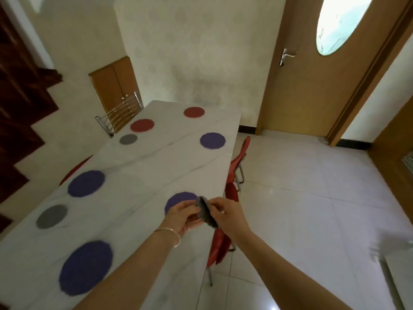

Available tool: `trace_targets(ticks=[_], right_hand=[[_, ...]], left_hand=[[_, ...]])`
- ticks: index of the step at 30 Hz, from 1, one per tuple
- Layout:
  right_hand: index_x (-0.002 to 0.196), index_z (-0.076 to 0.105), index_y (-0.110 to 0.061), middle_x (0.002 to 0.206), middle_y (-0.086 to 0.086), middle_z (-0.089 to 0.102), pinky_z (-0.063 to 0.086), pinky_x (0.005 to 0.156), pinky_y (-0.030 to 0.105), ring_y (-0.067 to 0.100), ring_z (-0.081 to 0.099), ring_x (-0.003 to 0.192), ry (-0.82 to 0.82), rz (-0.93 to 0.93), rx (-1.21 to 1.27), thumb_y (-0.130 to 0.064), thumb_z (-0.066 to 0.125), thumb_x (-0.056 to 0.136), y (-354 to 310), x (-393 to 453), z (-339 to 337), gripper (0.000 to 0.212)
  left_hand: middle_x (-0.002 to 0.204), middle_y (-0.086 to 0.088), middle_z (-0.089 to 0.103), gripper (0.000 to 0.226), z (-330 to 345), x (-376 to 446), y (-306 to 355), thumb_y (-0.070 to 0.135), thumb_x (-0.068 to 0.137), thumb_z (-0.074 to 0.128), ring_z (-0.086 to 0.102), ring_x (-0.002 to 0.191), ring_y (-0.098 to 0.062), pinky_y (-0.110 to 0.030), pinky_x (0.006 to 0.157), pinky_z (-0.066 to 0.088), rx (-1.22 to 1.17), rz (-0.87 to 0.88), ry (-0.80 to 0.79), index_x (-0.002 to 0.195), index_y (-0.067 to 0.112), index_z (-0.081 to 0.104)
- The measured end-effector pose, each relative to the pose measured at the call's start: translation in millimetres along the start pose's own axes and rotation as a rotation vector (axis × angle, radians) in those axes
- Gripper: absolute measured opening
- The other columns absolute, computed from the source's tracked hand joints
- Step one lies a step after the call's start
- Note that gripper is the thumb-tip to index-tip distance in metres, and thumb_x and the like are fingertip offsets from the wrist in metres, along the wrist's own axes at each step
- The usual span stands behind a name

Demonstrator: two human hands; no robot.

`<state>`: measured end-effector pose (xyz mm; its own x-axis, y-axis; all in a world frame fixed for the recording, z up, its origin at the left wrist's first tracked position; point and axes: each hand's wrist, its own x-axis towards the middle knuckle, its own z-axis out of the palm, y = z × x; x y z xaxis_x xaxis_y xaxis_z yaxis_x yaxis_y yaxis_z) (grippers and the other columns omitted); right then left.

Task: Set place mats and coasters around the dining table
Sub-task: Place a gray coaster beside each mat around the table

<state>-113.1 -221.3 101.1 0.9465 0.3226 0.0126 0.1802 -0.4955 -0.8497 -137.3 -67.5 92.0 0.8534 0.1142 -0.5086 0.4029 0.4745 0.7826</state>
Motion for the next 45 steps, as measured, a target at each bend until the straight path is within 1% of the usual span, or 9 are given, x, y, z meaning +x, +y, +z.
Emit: trace_targets(ticks=[5, 10, 14, 18, 21, 29, 35, 39, 45], right_hand=[[0.096, 0.066, -0.02, 0.092, -0.003, 0.07, 0.043, 0.063, 0.011, 0.009, 0.061, 0.077, -0.05, -0.074, -0.19, -0.022, 0.055, 0.089, 13.8, 63.5, 2.5, 0.013], [0.09, 0.06, -0.025, 0.087, -0.006, 0.066, 0.04, 0.055, 0.017, 0.009, 0.057, 0.071, 0.021, -0.069, -0.399, -0.025, 0.052, 0.09, 39.7, 147.2, -9.7, 0.009], [0.088, 0.061, -0.019, 0.086, -0.002, 0.067, 0.045, 0.059, 0.026, 0.014, 0.06, 0.073, 0.038, -0.113, -0.48, -0.02, 0.054, 0.088, 53.6, 212.0, -23.8, 0.008], [0.085, 0.063, -0.017, 0.083, 0.002, 0.067, 0.042, 0.056, 0.028, 0.018, 0.058, 0.074, -0.053, -0.237, -0.55, -0.012, 0.054, 0.085, 61.1, 260.9, -11.8, 0.011], [0.086, 0.065, -0.019, 0.081, -0.001, 0.067, 0.037, 0.054, 0.022, 0.014, 0.057, 0.073, -0.132, -0.367, -0.551, -0.012, 0.056, 0.084, 67.3, 285.9, 7.2, 0.012], [0.079, 0.066, -0.018, 0.073, -0.003, 0.067, 0.048, 0.048, 0.023, 0.013, 0.06, 0.067, -0.429, -0.759, -0.402, -0.005, 0.074, 0.069, 87.5, 317.9, 32.7, 0.018], [0.075, 0.069, -0.015, 0.073, 0.0, 0.069, 0.053, 0.049, 0.025, 0.019, 0.064, 0.07, -0.488, -0.958, -0.362, 0.0, 0.079, 0.061, 97.8, 326.6, 37.5, 0.022], [0.072, 0.071, -0.013, 0.077, 0.002, 0.071, 0.056, 0.055, 0.027, 0.022, 0.068, 0.076, -0.56, -1.009, -0.365, 0.001, 0.081, 0.056, 114.4, 320.9, 43.7, 0.024], [0.071, 0.071, -0.014, 0.074, -0.003, 0.071, 0.054, 0.048, 0.025, 0.019, 0.068, 0.073, -0.691, -0.973, -0.458, 0.0, 0.083, 0.054, 142.1, 318.9, 36.1, 0.025]], left_hand=[[0.077, -0.021, 0.069, 0.017, -1.4, 48.4, 10.9, -0.01, 0.084, 0.054, 0.069, 0.07, -0.031, -0.036, 0.06, 0.061, -0.108, 0.0, 0.124, 0.095, -0.002, 0.063], [0.075, -0.019, 0.065, 0.016, -0.1, 119.1, 40.7, -0.011, 0.084, 0.052, 0.066, 0.065, -0.028, -0.036, 0.057, 0.061, -0.239, 0.019, 0.212, 0.092, -0.001, 0.063], [0.078, -0.018, 0.064, 0.016, -4.5, 148.5, 58.0, -0.01, 0.084, 0.052, 0.066, 0.062, -0.025, -0.035, 0.056, 0.061, -0.266, 0.016, 0.283, 0.091, 0.001, 0.062], [0.083, -0.017, 0.063, 0.016, -22.5, 165.2, 71.2, -0.008, 0.084, 0.052, 0.062, 0.071, -0.028, -0.038, 0.068, 0.058, -0.322, 0.055, 0.423, 0.092, 0.002, 0.061], [0.079, -0.017, 0.064, 0.017, -36.6, 168.8, 74.3, -0.01, 0.084, 0.051, 0.066, 0.06, -0.027, -0.032, 0.047, 0.058, -0.39, 0.082, 0.557, 0.088, 0.003, 0.061], [0.066, -0.016, 0.069, 0.017, -36.3, 160.6, 54.4, -0.009, 0.083, 0.053, 0.069, 0.054, -0.025, -0.033, 0.046, 0.057, -0.598, 0.177, 0.916, 0.085, 0.004, 0.064], [0.074, -0.019, 0.066, 0.014, -5.4, 146.3, 31.9, -0.01, 0.082, 0.055, 0.068, 0.057, -0.027, -0.032, 0.047, 0.056, -0.696, 0.25, 1.057, 0.084, 0.001, 0.064], [0.078, -0.02, 0.064, 0.014, 3.8, 139.4, 11.5, -0.01, 0.083, 0.054, 0.064, 0.066, -0.03, -0.032, 0.047, 0.056, -0.776, 0.259, 1.12, 0.082, 0.001, 0.063], [0.077, -0.02, 0.064, 0.013, 15.3, 137.8, -9.1, -0.01, 0.083, 0.056, 0.066, 0.06, -0.028, -0.033, 0.047, 0.057, -0.834, 0.264, 1.179, 0.082, 0.001, 0.063]])
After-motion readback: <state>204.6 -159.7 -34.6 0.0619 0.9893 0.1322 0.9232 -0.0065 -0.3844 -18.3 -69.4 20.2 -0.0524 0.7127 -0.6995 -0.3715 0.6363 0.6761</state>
